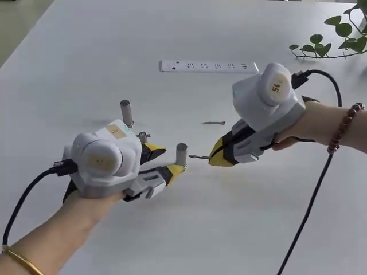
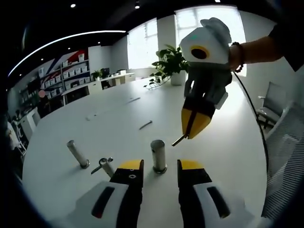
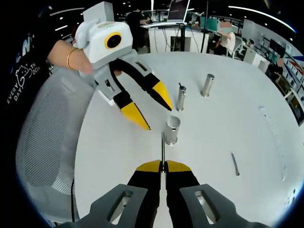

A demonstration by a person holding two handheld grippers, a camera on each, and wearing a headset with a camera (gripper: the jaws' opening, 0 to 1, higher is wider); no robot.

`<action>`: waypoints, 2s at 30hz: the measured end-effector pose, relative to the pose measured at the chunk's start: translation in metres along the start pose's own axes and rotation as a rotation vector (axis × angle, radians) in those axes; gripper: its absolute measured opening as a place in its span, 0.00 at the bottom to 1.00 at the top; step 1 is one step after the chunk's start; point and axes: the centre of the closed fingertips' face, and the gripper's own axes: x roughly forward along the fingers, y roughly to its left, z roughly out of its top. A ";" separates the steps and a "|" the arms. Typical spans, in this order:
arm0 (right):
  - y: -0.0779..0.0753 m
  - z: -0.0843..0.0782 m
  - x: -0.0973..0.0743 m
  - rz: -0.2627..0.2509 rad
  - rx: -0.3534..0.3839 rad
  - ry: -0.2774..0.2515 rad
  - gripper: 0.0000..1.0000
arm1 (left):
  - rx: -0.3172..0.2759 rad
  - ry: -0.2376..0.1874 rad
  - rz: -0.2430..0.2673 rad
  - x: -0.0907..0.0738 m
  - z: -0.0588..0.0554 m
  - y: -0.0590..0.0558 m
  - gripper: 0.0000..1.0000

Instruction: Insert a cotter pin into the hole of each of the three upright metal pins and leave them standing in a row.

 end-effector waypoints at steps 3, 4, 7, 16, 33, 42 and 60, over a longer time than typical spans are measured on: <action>-0.006 -0.002 0.001 -0.004 0.001 0.007 0.00 | -0.003 0.011 0.007 0.005 0.000 0.002 0.26; -0.006 -0.002 0.001 -0.006 0.000 0.009 0.00 | -0.008 0.017 0.005 0.007 -0.001 0.003 0.25; -0.009 -0.003 0.002 -0.013 -0.003 0.016 0.00 | -0.029 0.031 0.000 0.013 -0.004 0.003 0.23; -0.010 0.003 0.002 -0.008 -0.021 0.009 0.00 | -0.028 0.051 -0.008 0.026 -0.006 0.003 0.19; -0.014 0.012 0.004 -0.012 -0.076 0.024 0.00 | -0.036 0.064 -0.033 0.032 -0.007 -0.001 0.11; -0.018 0.016 0.012 -0.011 -0.101 0.029 0.00 | -0.072 0.055 -0.021 0.034 -0.010 -0.001 0.12; -0.021 0.025 0.023 -0.013 -0.097 0.002 0.00 | -0.179 0.044 0.018 0.040 -0.019 0.001 0.12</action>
